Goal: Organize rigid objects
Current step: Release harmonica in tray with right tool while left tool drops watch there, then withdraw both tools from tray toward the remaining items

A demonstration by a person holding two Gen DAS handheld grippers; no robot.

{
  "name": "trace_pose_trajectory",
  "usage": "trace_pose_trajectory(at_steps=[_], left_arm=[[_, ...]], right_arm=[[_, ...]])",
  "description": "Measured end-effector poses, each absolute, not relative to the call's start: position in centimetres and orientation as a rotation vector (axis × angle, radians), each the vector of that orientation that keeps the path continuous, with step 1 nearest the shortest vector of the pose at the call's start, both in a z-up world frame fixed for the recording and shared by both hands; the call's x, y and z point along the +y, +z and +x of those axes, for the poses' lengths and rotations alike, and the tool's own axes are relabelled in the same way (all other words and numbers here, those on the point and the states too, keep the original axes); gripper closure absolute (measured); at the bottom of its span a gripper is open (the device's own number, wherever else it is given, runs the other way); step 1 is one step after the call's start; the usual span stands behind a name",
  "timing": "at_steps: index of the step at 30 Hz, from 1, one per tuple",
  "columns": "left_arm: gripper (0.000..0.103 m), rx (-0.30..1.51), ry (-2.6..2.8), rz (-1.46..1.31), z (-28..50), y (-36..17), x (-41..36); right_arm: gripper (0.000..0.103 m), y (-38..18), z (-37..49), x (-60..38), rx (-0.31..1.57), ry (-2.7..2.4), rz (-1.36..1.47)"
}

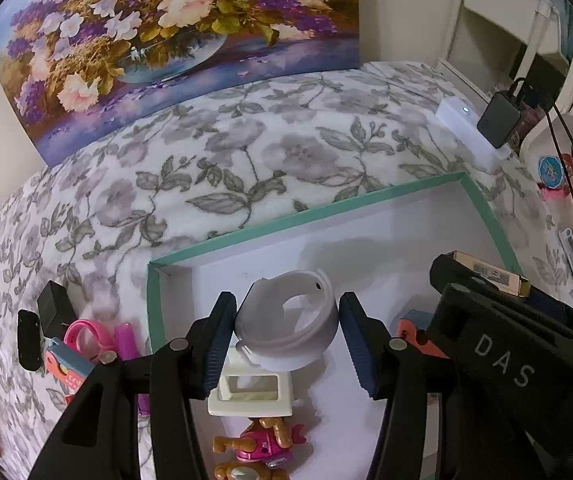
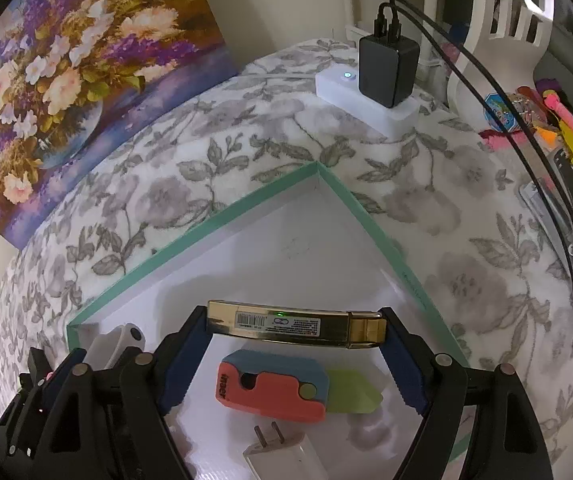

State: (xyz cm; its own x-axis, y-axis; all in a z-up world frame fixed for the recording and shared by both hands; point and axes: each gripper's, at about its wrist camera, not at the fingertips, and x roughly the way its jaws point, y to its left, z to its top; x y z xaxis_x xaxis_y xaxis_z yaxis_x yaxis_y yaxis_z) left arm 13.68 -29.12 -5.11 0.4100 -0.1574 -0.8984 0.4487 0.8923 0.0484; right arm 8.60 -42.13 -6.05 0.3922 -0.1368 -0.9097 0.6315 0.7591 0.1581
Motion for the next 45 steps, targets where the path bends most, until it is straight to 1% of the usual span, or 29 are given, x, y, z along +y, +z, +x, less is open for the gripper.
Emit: trace_pose_trajectory(at_steps=[8,12,15,19,31,33,37,39,43,45], left_arm=[[0.047,1.111,-0.384,0.288,13.5,-5.3,-28.6],[0.041,1.110,-0.383,0.266,13.5,-5.0,-28.0],[0.041,1.106,-0.378,0.250,13.5,-4.7,-27.4],[0.040,1.116,-0.359,0.220,13.6,-4.5,-26.2],[0.038,1.132,-0.290,0.167,14.0,-4.3,-22.9],[0.034,1.134,-0.277,0.160,14.0,-4.3,-22.4],[0.031,1.142,-0.257,0.136,14.3,-4.3,-21.3],[0.025,1.144,-0.241,0.119,14.5,-4.3,-20.5],[0.022,1.153,-0.201,0.073,14.8,-4.5,-18.4],[0.018,1.159,-0.179,0.046,15.0,-4.6,-17.2]], right_arm=[[0.018,-6.5,8.7,-42.0,1.089,-0.512,0.532],[0.018,-6.7,8.6,-42.0,1.102,-0.513,0.536],[0.017,-6.5,8.4,-42.0,1.098,-0.520,0.527],[0.012,-5.8,8.3,-41.6,1.087,-0.518,0.508],[0.010,-5.0,8.1,-40.1,1.083,-0.517,0.458],[0.010,-5.2,8.1,-39.7,1.089,-0.510,0.450],[0.010,-5.4,8.0,-38.8,1.103,-0.501,0.428],[0.010,-5.4,8.1,-38.4,1.105,-0.492,0.419],[0.010,-5.6,8.1,-37.1,1.119,-0.471,0.394],[0.010,-5.7,8.1,-36.6,1.123,-0.462,0.386]])
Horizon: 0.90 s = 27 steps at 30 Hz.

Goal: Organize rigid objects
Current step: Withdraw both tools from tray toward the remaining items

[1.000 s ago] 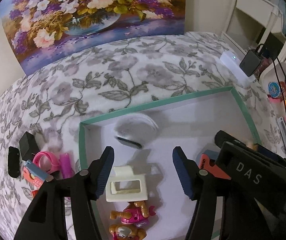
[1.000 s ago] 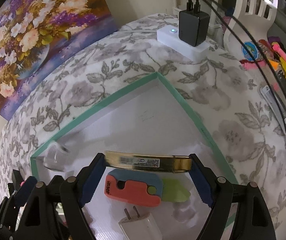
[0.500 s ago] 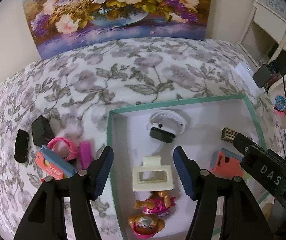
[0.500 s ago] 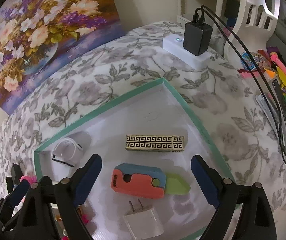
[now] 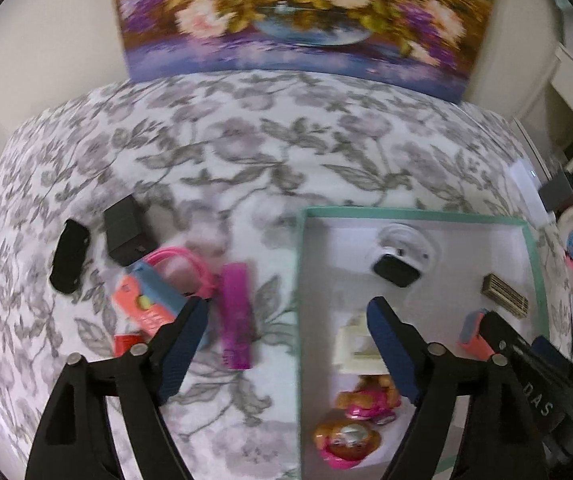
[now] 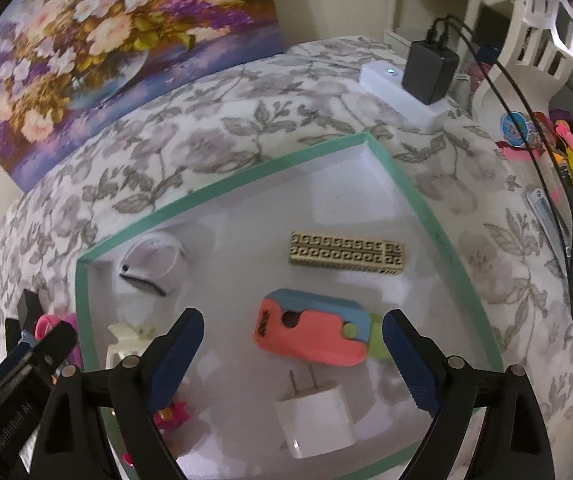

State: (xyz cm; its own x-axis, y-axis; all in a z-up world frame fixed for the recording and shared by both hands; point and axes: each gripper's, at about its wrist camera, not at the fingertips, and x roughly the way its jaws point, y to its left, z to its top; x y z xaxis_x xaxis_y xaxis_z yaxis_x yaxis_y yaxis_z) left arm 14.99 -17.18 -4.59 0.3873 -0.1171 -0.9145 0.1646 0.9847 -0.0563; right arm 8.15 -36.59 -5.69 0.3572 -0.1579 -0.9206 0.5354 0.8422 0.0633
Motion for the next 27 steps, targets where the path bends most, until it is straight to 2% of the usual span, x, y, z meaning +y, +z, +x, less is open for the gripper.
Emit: trace_pose_trajectory(at_steps=[3,5,6,27], left_arm=[[0.017,1.167,-0.137,0.019,15.3,-4.8,-15.2],[0.015,1.175,-0.113,0.002,15.5,-4.9,-14.0],[0.011,1.180,-0.101,-0.008,15.6,-5.0,-13.4],[0.007,1.095,0.031,-0.125,15.4,-2.2,-3.0]], right_arm=[[0.009,-5.6,8.2,-35.7,1.125,-0.447,0.370],[0.001,-5.6,8.2,-35.1,1.125,-0.441,0.361],[0.000,-5.5,8.2,-34.9,1.123,-0.439,0.355],[0.000,-3.4,8.7,-28.7,1.069,-0.362,0.245]])
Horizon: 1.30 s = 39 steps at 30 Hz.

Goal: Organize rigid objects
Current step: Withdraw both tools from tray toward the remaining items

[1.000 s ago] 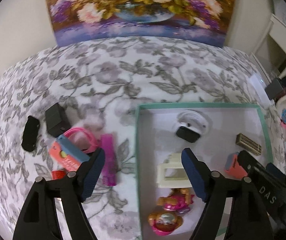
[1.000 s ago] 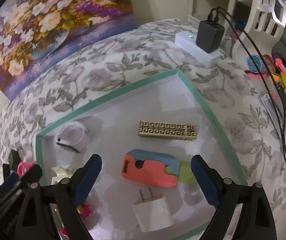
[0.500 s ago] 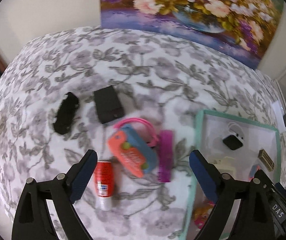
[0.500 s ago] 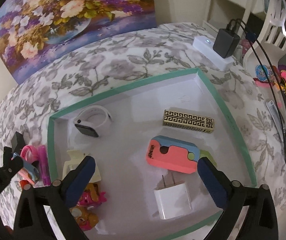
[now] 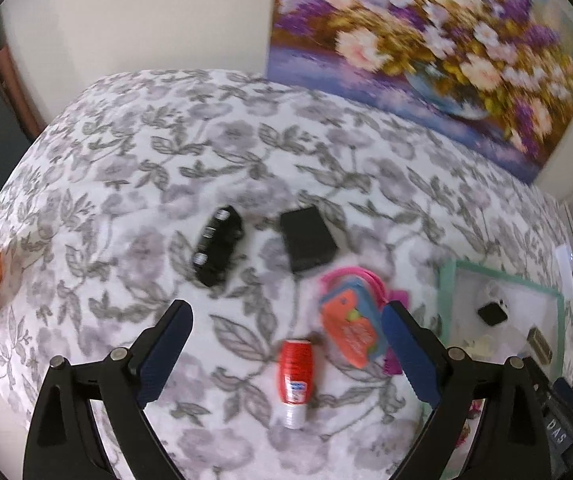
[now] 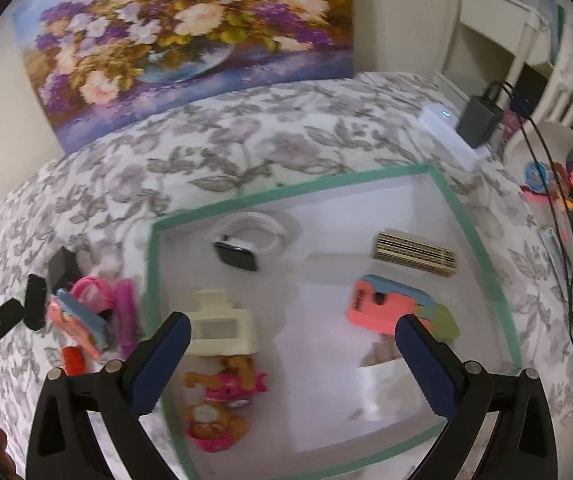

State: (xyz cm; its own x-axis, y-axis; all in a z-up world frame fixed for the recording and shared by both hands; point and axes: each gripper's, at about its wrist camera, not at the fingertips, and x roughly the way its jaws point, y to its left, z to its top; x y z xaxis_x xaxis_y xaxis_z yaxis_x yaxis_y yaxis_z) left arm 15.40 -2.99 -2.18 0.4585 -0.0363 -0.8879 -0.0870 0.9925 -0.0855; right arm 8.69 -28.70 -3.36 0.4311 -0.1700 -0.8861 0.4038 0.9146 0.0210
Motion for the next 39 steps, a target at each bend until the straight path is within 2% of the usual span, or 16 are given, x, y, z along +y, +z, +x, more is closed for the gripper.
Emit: trace_pose_trajectory(at_steps=[20,32,39], left_arm=[[0.007,1.126,0.150,-0.308,17.1,-3.4,7.7],[0.007,1.168,0.145,-0.313,18.2,-5.2,8.8],[0.007,1.191,0.110,-0.311,19.4,-6.4,8.0]], right_arm=[[0.000,-4.8,12.3,-17.3,1.073,-0.089,0.176],[0.000,-6.6,14.1,-14.0,1.103,-0.033,0.141],[0.006,-7.8,15.1,-13.1,1.129,-0.024,0.120]])
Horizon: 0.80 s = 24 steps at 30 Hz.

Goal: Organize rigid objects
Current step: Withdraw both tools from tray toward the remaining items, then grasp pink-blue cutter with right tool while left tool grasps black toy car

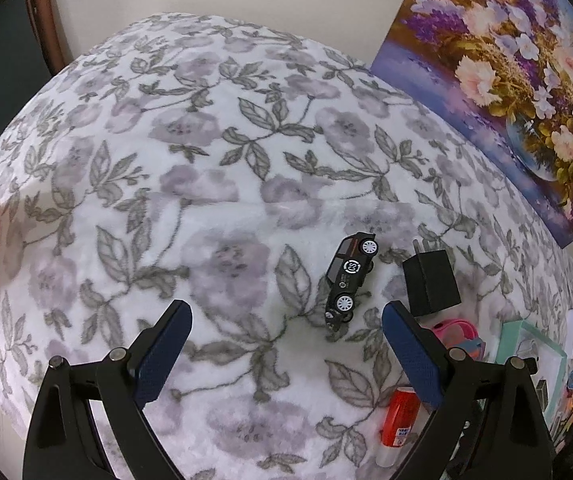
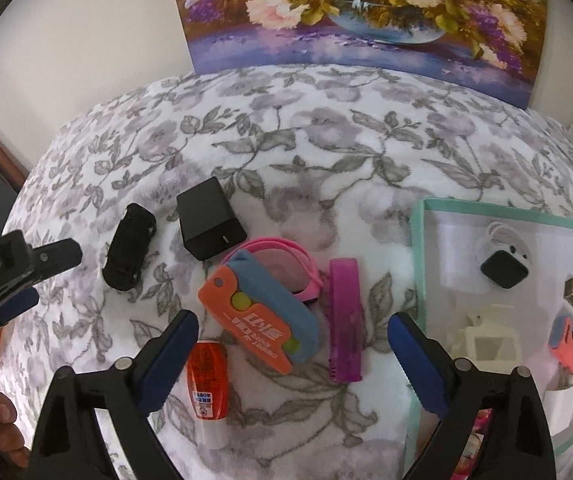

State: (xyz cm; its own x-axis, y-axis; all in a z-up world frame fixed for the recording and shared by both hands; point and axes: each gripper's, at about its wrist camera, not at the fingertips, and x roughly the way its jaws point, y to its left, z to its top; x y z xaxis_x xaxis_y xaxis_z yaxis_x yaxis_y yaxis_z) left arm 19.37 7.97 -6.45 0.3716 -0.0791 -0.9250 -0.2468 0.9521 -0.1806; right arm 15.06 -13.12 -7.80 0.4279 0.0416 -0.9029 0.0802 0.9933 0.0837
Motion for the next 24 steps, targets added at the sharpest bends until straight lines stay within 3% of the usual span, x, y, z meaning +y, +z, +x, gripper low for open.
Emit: trace_pose_trajectory(at_steps=[11,19,24], left_arm=[[0.008,1.205,0.068,-0.306,20.9,-7.9,6.8],[0.026,1.201,0.033,-0.300,21.9,-8.9,5.7],[0.037,1.203,0.014,-0.301,22.4,-9.5,5.3]], right_arm=[[0.022,-9.4,16.2,-12.5,1.160,0.001,0.118],[0.038,-9.7,16.6,-12.2,1.160,0.037,0.131],[0.043,-10.2,16.8,-12.2,1.167,0.028,0.124]])
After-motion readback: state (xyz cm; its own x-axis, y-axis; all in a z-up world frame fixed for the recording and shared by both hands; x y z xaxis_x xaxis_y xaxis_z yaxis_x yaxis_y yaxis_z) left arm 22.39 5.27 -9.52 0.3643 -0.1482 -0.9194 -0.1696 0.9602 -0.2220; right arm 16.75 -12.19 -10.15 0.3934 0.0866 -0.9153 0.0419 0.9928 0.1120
